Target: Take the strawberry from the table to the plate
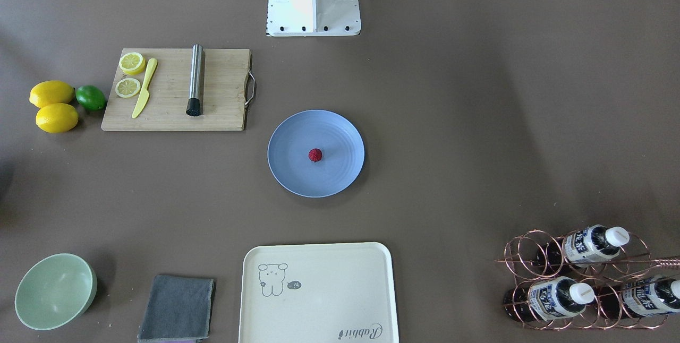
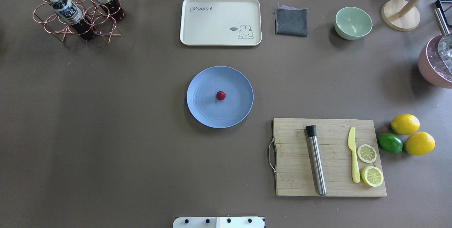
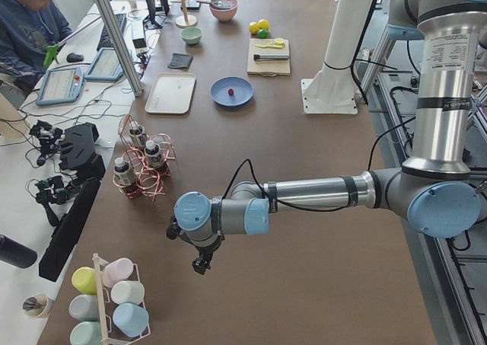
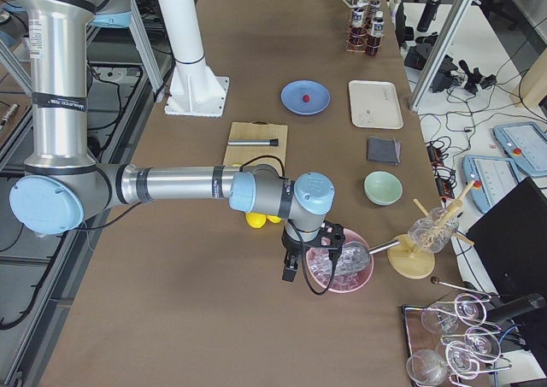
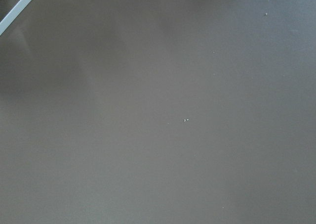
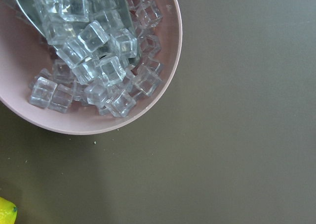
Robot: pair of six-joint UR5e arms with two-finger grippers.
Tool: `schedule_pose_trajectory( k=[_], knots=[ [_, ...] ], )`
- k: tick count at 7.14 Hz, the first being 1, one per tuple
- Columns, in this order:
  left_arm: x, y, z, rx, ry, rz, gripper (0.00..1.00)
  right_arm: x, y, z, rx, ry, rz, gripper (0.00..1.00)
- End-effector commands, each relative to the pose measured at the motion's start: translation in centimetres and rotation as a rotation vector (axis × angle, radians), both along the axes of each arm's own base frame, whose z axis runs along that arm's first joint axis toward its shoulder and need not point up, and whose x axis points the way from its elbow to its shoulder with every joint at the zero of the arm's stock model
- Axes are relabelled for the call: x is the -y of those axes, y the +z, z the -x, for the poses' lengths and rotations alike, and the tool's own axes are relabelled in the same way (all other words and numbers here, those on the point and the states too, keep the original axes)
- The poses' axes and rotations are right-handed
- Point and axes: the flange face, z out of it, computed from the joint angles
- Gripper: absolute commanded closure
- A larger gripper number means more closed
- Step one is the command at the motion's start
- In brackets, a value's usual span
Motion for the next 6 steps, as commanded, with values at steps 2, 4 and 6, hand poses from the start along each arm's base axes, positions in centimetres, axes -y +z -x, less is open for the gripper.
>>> schedule_pose_trajectory(
  k=[2, 4, 6],
  knots=[
    [-0.44, 0.38, 0.01, 0.000, 0.001, 0.008, 0.02, 0.02, -0.13, 0.01, 0.001, -0.001, -0.003, 0.00],
    [-0.43, 0.38, -0.07, 0.000, 0.001, 0.009, 0.02, 0.12, -0.36, 0.01, 0.001, -0.002, -0.010, 0.00],
    [-0.45, 0.47, -0.06, 0.001, 0.000, 0.012, 0.02, 0.27, -0.20, 0.01, 0.001, -0.001, -0.031, 0.00]
  ],
)
